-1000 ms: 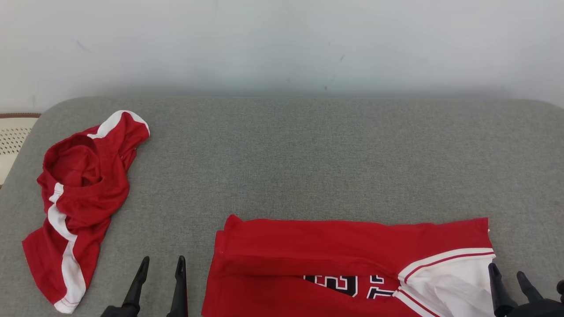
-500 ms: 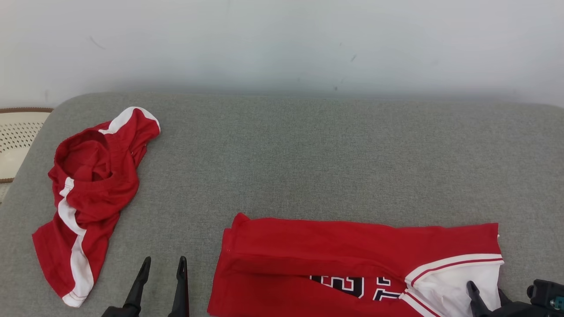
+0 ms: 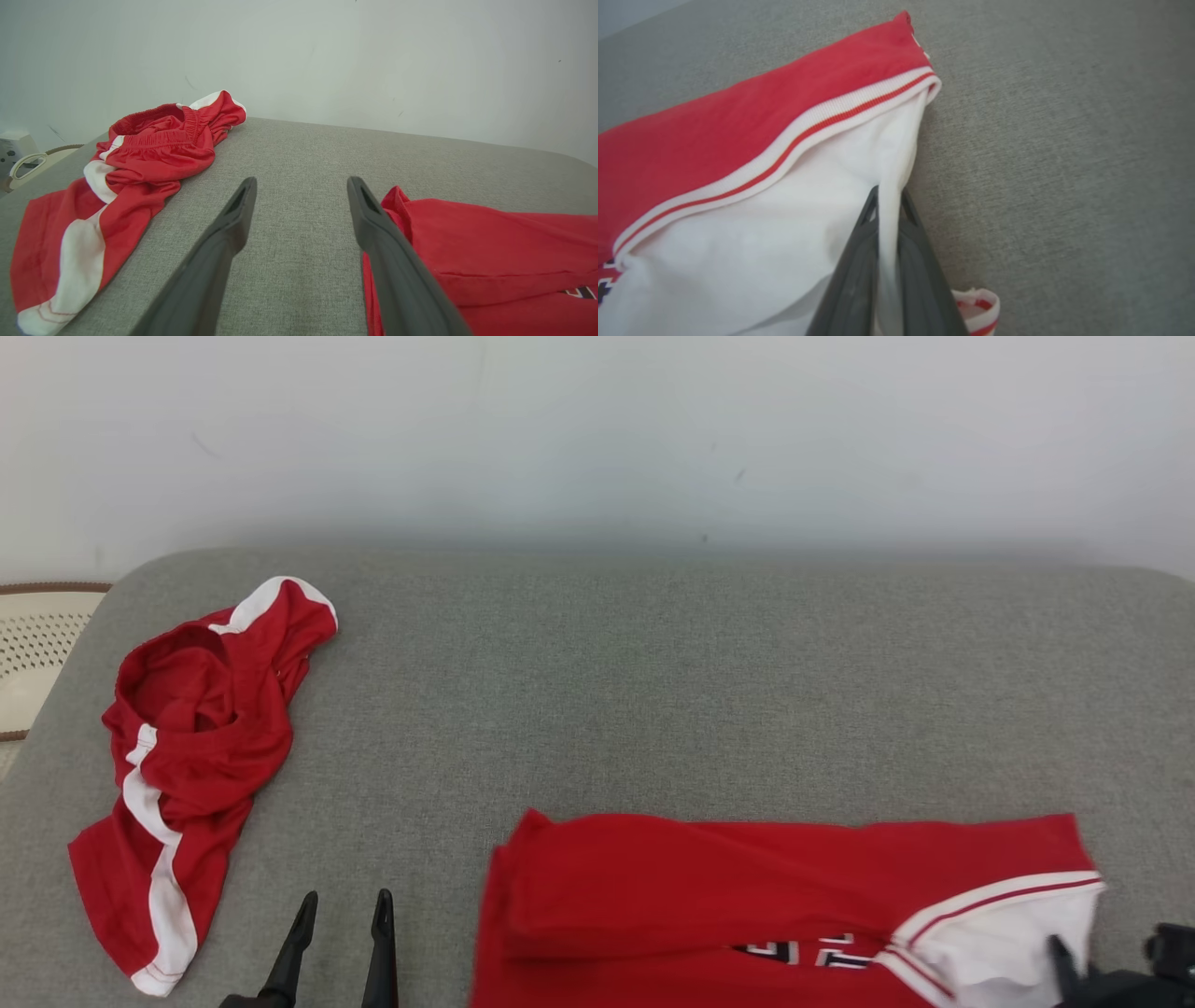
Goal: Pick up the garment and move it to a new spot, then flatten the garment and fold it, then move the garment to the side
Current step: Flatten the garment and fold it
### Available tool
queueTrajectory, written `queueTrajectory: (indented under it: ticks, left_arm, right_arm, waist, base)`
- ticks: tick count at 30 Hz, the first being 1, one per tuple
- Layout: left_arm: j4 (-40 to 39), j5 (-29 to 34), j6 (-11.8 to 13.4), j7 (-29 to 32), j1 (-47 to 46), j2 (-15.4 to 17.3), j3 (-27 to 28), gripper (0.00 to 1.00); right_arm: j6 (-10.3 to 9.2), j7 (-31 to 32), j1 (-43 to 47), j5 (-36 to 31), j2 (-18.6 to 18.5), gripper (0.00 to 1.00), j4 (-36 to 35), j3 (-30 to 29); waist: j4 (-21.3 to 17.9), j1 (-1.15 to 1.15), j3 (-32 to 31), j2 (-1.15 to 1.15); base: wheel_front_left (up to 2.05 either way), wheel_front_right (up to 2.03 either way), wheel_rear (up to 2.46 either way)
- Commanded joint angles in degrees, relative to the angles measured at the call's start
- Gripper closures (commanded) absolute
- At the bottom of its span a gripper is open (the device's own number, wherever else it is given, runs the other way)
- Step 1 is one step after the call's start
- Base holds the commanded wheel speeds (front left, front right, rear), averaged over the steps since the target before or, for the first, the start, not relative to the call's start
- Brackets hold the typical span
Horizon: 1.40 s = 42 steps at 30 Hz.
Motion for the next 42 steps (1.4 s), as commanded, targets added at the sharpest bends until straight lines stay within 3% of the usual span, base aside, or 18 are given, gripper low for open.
queueTrajectory:
  ticks: [1, 8, 13, 23, 30, 37, 42]
  left_arm:
    - [0.3, 0.5, 0.0, -0.4, 1.2, 0.0, 0.3, 0.00]
    - [0.2, 0.8, -0.5, -0.4, 1.8, -0.5, 1.4, 0.00]
    - [0.2, 0.9, -0.6, -0.4, 2.7, -0.8, 2.5, 0.00]
    - [0.8, 1.4, -1.6, -0.4, 1.2, -1.3, 2.8, 0.00]
    - [1.3, 1.7, -2.0, -0.4, 0.6, -1.6, 2.3, 0.00]
    - [2.0, 1.8, -2.4, -0.4, -0.5, -1.9, 1.2, 0.00]
    - [2.7, 1.8, -2.7, -0.4, -1.8, -2.1, -0.1, 0.00]
  right_arm:
    - [-0.07, -0.8, -0.7, -0.8, -1.9, 1.00, 0.6, -1.3]
    - [-0.07, -1.6, -0.7, -2.1, -4.4, 1.00, -0.1, -6.0]
    - [-0.07, 0.6, -0.2, 1.6, -3.4, 1.00, -6.1, -4.6]
    - [-0.04, 10.8, 6.1, 11.0, 0.6, 1.00, -31.3, 3.2]
    - [-0.03, 16.3, 9.3, 12.5, 3.8, 1.00, -43.3, 10.0]
    - [-0.03, 18.0, 8.5, 9.4, 5.4, 1.00, -46.5, 16.0]
    - [-0.03, 16.7, 7.3, 7.3, 8.7, 1.00, -45.1, 19.7]
  waist:
    - [-0.2, 0.00, -0.3, 0.00]
    - [-1.0, 0.00, -1.0, 0.00]
    - [-2.3, 0.00, -1.3, 0.00]
    - [-3.0, 0.00, -1.3, 0.00]
    - [-1.9, 0.00, -0.9, 0.00]
    - [-0.3, 0.00, -0.5, 0.00]
    - [1.0, 0.00, 0.0, 0.00]
  base:
    - [0.00, 0.00, 0.00]
    - [0.00, 0.00, 0.00]
    - [0.00, 0.00, 0.00]
    - [0.00, 0.00, 0.00]
    - [0.00, 0.00, 0.00]
    - [0.00, 0.00, 0.00]
    - [0.00, 0.00, 0.00]
